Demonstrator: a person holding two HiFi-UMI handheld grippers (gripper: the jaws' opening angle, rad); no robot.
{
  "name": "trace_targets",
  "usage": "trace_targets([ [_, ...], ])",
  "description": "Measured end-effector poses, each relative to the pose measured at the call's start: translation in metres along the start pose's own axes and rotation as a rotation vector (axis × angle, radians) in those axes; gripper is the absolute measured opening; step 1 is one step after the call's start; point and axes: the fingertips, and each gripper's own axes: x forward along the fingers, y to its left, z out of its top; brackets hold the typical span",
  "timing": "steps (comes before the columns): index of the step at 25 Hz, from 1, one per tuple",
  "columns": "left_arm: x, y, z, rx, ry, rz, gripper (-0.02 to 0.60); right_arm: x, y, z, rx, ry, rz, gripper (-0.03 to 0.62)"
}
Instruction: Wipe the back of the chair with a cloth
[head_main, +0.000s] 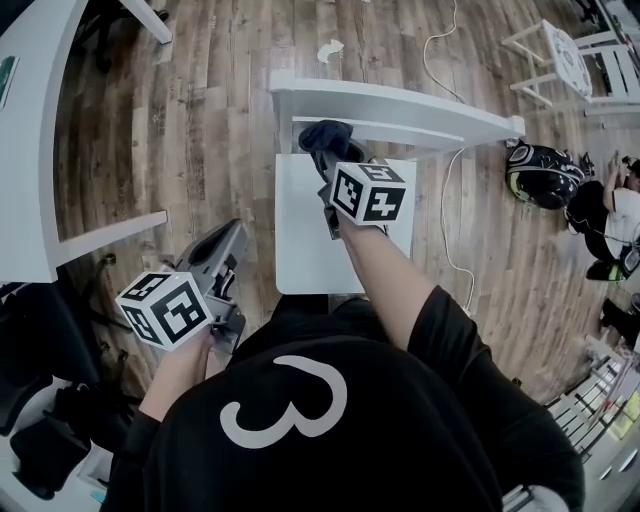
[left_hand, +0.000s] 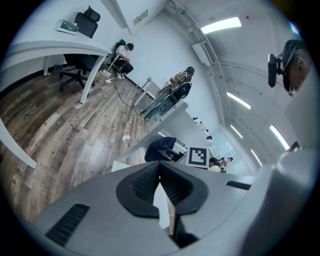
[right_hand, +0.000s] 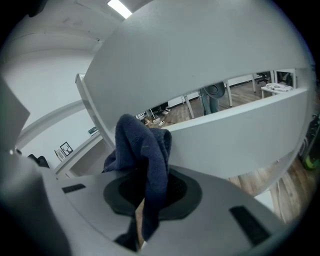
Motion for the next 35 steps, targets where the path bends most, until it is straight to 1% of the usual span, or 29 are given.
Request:
trace_targets([
  [7,0.032,-0.021,0.005,0.019,0.035,-0.049,0.014,-0.028,-0.051,0.005,0.024,-0.012,-0.071,0.051],
  [12,0.052,-0.039,0.011,0.06,0.072,-0.093,0.012,-0.055,-0.099,0.01,0.057,-0.024,-0.162,0.051],
  [16,0.066,-0.051,0.012,0.077,0.093,-0.111,0.014,-0.079,-0.136,0.015,0.037,-0.031,-0.22,0.051],
  [20,0.076,-0.058,0.009,0.095,0.12,-0.127,0.012,-0.102,-0.176,0.018,0.074,-0.051,-0.295,0.051],
  [23,0.082,-0.063,0.005,0.109,0.137,-0.131,0.014,-0.113,-0.196,0.021,0.09,-0.059,-0.329,0.051],
  [26,0.084,-0.073,-0.001,0.117,0.143,-0.135,0.012,-0.12,-0.206,0.023,0.109,-0.069,-0.339,0.051],
  [30,0.078,-0.087,-0.004,0.129,0.12,-0.131,0.014,-0.121,-0.21,0.025,0.08,-0.055,-0.327,0.05],
  [33,0.063,-0.098,-0.005,0.133,0.072,-0.124,0.012,-0.124,-0.205,0.026,0.086,-0.065,-0.277,0.051],
  [35,0.05,-0.106,-0.009,0.124,0.04,-0.117,0.014,-0.132,-0.192,0.026,0.056,-0.065,-0.224,0.051],
])
